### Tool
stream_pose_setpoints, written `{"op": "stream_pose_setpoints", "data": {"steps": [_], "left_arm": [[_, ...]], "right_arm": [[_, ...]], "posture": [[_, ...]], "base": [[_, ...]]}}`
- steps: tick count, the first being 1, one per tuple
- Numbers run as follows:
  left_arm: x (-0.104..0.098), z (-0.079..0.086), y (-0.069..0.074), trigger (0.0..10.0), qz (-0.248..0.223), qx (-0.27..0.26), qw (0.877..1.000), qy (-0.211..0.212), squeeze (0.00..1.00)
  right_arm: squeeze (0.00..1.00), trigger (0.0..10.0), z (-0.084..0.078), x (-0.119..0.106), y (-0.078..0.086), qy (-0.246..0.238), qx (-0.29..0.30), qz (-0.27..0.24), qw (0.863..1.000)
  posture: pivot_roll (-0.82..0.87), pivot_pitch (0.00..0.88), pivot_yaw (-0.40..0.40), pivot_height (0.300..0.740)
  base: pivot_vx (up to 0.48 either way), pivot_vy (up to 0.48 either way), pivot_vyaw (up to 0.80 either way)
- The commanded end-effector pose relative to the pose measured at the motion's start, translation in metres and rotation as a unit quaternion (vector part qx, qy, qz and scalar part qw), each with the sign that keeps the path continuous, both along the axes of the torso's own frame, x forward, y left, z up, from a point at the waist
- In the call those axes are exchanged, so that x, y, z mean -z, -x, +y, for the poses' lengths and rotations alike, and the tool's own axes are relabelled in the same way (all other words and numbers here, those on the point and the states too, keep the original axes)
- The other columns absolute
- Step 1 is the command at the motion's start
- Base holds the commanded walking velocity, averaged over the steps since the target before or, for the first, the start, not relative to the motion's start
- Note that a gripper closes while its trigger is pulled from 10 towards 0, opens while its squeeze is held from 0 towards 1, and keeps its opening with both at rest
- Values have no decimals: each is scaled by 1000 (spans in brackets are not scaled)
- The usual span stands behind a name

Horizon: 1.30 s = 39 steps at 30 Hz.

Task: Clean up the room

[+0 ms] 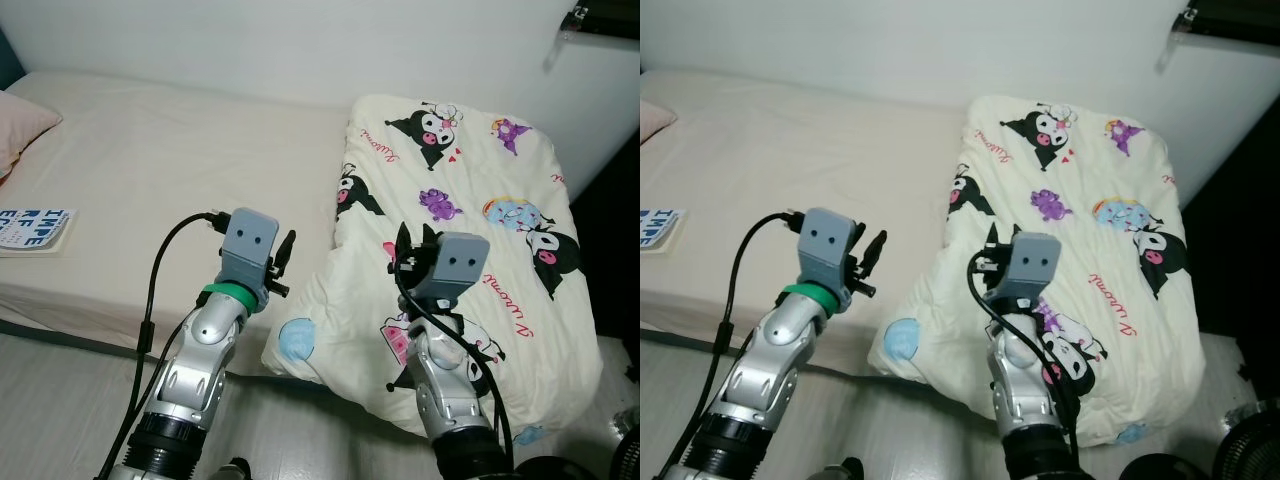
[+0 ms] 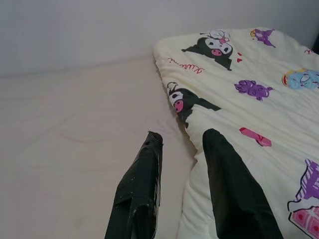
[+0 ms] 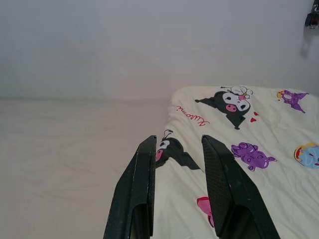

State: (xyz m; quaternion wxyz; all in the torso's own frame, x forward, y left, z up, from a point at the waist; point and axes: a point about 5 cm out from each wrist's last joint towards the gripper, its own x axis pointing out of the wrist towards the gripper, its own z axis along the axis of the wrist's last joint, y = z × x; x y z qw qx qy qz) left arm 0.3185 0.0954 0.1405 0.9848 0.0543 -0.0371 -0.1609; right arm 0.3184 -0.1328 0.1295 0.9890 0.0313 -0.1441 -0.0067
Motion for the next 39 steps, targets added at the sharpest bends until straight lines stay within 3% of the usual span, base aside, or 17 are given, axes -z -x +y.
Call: {"op": "stream_pose_setpoints", "data": {"steps": [1,39], "left_arm": [[2,0,0,10000,1,-1,1000,-1,0],[-1,3,-3,10000,-5,-13,1000,9,0]], "right_arm": [[0,10000,0,4,2,8,-2,9,1000],[0,10000,-2,-1,3,12,6,7,1000]], "posture": [[-40,27,56,739],[-48,63,52,739]], "base": [[0,0,0],[0,0,0]]}}
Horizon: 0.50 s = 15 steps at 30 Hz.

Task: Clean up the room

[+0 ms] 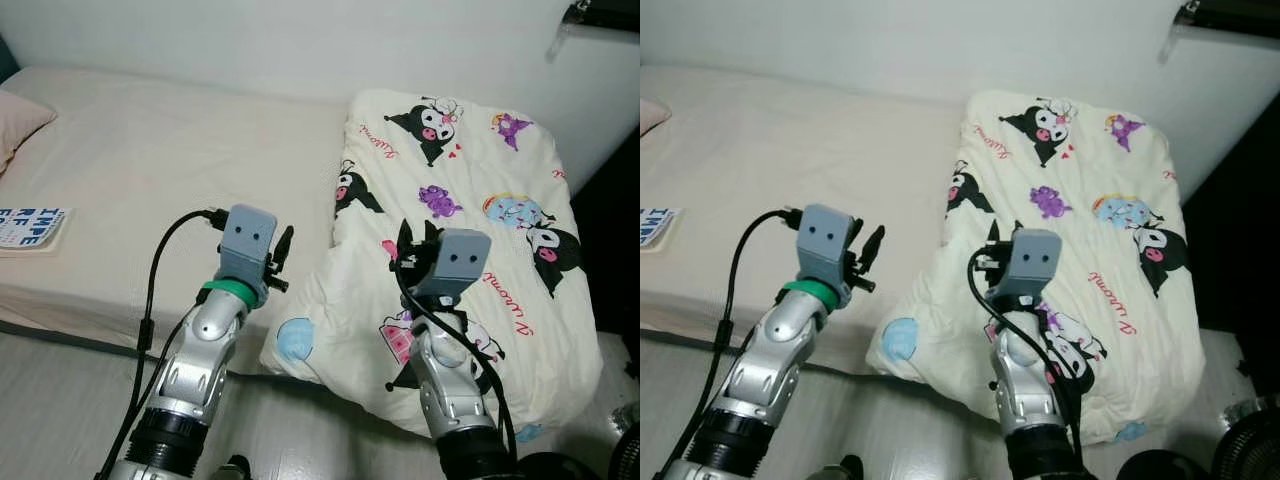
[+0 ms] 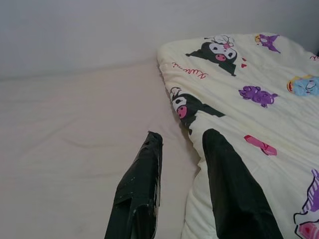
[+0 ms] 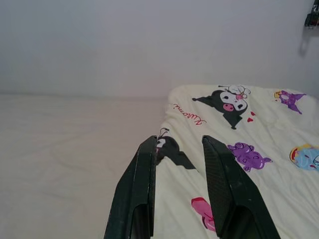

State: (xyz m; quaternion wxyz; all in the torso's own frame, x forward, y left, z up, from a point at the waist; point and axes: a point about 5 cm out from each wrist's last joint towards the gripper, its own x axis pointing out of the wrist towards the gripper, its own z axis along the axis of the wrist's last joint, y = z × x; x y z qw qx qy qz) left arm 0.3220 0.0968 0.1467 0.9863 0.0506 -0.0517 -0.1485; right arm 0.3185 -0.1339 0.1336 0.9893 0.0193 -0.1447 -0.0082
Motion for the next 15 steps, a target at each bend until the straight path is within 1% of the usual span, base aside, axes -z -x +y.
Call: {"op": "stream_pose_setpoints", "data": {"steps": [1,8,10,15], "left_arm": [[5,1,0,10000,10,-2,1000,2,0],[7,1,0,10000,11,-3,1000,1,0],[8,2,0,10000,13,-4,1000,-1,0],[9,3,0,10000,14,-4,1000,-3,0]], "right_arm": [[0,10000,-1,4,3,1,4,8,1000],[0,10000,-9,2,3,8,15,5,1000],[0,10000,-16,-5,3,15,24,-10,1000],[0,10000,-20,-8,2,19,28,-16,999]], "posture": [[-48,63,52,739],[-56,61,52,739],[-57,64,57,739],[-60,64,60,739]], "base": [[0,0,0],[0,0,0],[0,0,0],[0,0,0]]}}
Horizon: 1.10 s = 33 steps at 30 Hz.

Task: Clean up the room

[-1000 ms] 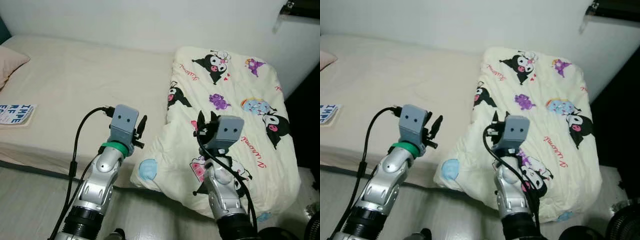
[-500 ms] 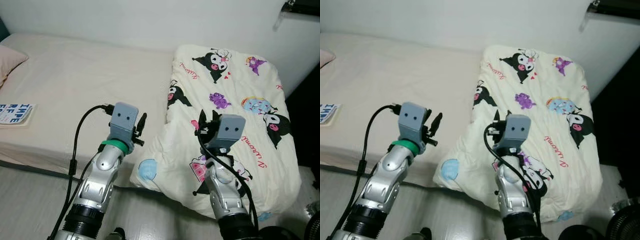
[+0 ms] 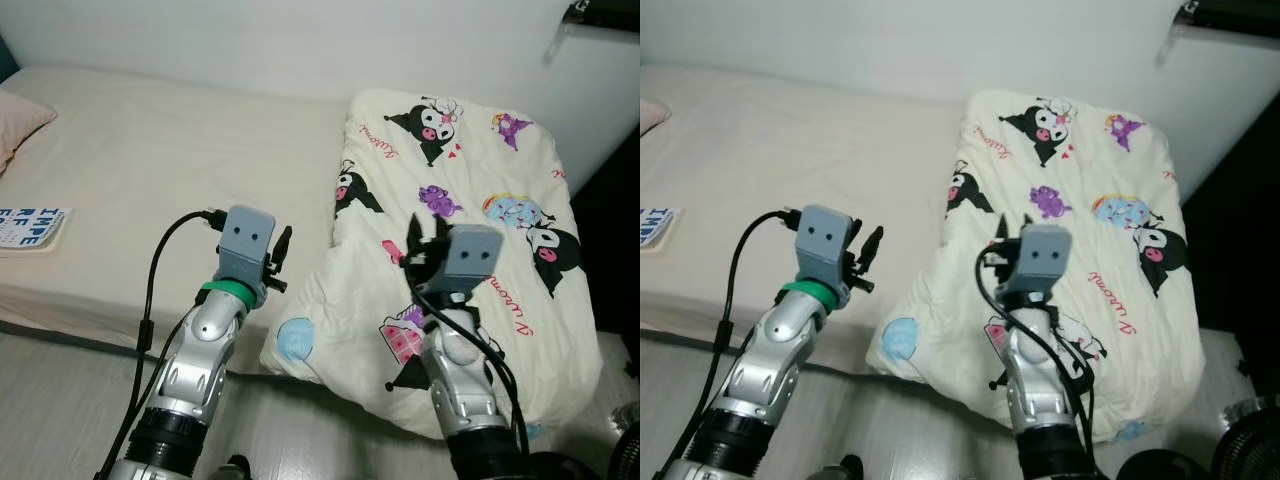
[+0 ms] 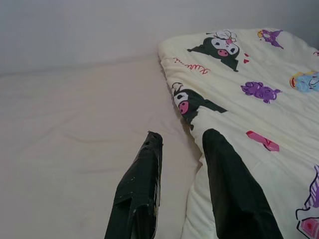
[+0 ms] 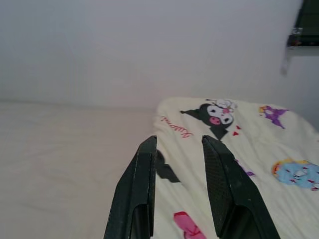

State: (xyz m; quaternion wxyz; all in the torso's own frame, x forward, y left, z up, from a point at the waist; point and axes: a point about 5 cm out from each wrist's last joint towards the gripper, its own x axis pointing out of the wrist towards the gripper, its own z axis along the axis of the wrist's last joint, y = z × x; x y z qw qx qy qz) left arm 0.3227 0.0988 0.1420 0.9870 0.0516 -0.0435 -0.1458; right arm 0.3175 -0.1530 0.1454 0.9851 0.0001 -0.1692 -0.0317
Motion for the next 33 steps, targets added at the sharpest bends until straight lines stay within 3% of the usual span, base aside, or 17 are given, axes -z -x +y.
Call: {"op": "stream_pose_setpoints", "data": {"steps": [1,8,18,33], "left_arm": [[4,1,0,10000,6,1,1000,-2,0],[4,-3,2,10000,9,15,1000,2,0],[3,-6,2,10000,2,29,1000,-13,0],[4,-6,3,10000,2,31,999,-16,0]], "right_arm": [[0,10000,0,4,1,2,1,10,1000],[0,10000,11,11,4,-2,-14,21,1000],[0,10000,8,13,3,-2,-11,27,1000],[0,10000,9,16,5,-2,-12,34,999]], "posture": [[-58,61,60,739],[-58,56,63,739],[-58,55,66,739],[-59,56,68,739]], "base": [[0,0,0],[0,0,0],[0,0,0],[0,-480,0]]}}
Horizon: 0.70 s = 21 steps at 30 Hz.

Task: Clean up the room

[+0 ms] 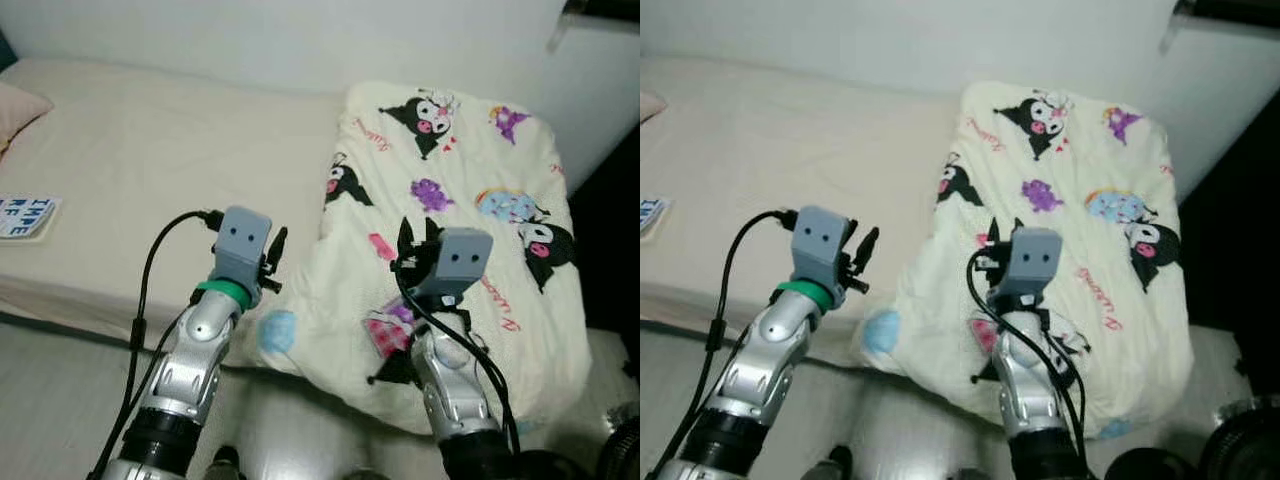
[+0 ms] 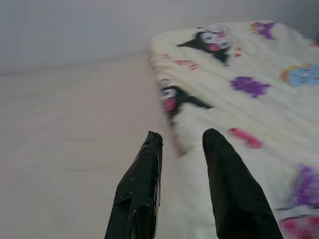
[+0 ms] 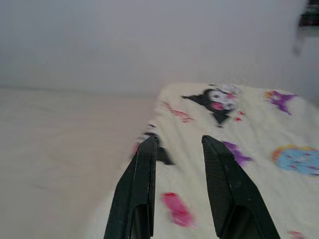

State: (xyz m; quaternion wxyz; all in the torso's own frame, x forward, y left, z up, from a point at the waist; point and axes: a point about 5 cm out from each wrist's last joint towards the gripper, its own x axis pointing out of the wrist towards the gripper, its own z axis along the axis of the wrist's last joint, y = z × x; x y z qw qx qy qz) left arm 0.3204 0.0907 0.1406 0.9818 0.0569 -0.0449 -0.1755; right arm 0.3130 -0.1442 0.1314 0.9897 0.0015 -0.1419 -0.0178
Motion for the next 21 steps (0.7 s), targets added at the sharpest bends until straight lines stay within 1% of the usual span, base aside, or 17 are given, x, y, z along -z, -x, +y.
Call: {"op": "stream_pose_setpoints", "data": {"steps": [1,2,3,4,8,12,14,19,21], "left_arm": [[3,3,1,10000,5,0,1000,-10,0],[3,3,1,10000,5,0,1000,-10,0],[3,3,1,10000,6,0,1000,-10,0],[5,4,-1,10000,17,-9,1000,-10,0],[7,6,-3,10000,25,-18,999,-11,0],[7,7,-4,10000,26,-22,999,-10,0],[6,8,-5,10000,25,-24,999,-11,0],[7,9,-5,10000,30,-28,999,-9,0],[6,9,-5,10000,26,-28,999,-12,0]], "right_arm": [[0,10000,0,2,0,-2,2,7,1000],[0,10000,0,2,0,-2,2,7,1000],[0,10000,0,3,0,-3,2,7,1000],[0,10000,0,3,0,-3,2,8,1000],[0,10000,1,3,0,-4,2,8,1000],[0,10000,1,3,0,-4,2,8,1000],[0,10000,1,3,0,-4,3,9,1000],[0,10000,1,4,0,-5,2,9,1000],[0,10000,1,4,0,-5,2,9,1000]], "posture": [[-58,56,69,739],[-58,56,69,739],[-58,56,69,739],[-58,57,70,739],[-59,57,71,739],[-59,57,71,739],[-57,56,72,739],[-57,56,72,739],[-57,56,72,739]], "base": [[0,-431,0],[0,-431,0],[0,0,0],[0,0,0],[0,0,0],[0,240,0],[0,0,0],[0,480,0],[0,0,0]]}}
